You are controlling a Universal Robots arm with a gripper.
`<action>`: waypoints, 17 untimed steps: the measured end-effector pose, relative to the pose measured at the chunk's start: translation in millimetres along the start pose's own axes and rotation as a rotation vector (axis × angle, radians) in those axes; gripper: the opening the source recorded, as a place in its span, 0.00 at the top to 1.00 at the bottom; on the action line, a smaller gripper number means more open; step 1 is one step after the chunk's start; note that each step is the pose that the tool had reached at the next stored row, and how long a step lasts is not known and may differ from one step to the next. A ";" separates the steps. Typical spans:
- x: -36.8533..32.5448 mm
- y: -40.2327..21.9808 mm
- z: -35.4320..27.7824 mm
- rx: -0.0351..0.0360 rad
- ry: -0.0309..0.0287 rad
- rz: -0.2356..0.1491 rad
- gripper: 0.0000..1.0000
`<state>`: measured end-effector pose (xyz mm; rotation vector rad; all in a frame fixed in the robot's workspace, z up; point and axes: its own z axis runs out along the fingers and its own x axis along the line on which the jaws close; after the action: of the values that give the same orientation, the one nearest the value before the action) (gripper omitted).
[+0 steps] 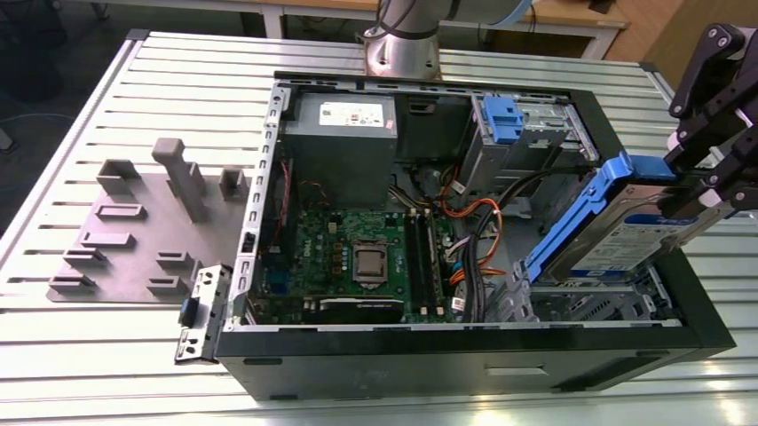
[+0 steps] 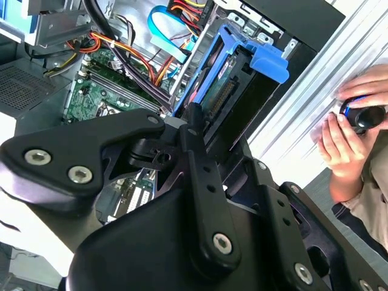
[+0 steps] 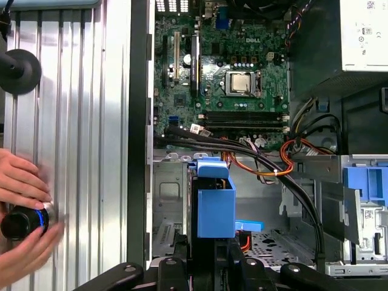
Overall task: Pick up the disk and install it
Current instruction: 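Insert the disk into the insertion slot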
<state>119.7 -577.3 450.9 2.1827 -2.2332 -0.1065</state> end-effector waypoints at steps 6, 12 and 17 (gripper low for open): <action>0.0 0.0 0.6 0.0001 -0.0001 0.002 0.65; 0.0 0.1 -2.1 0.0001 -0.0003 0.002 0.65; -0.1 0.1 -2.2 0.0000 -0.0003 0.002 0.65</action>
<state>119.7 -577.3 453.2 2.1811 -2.2350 -0.1067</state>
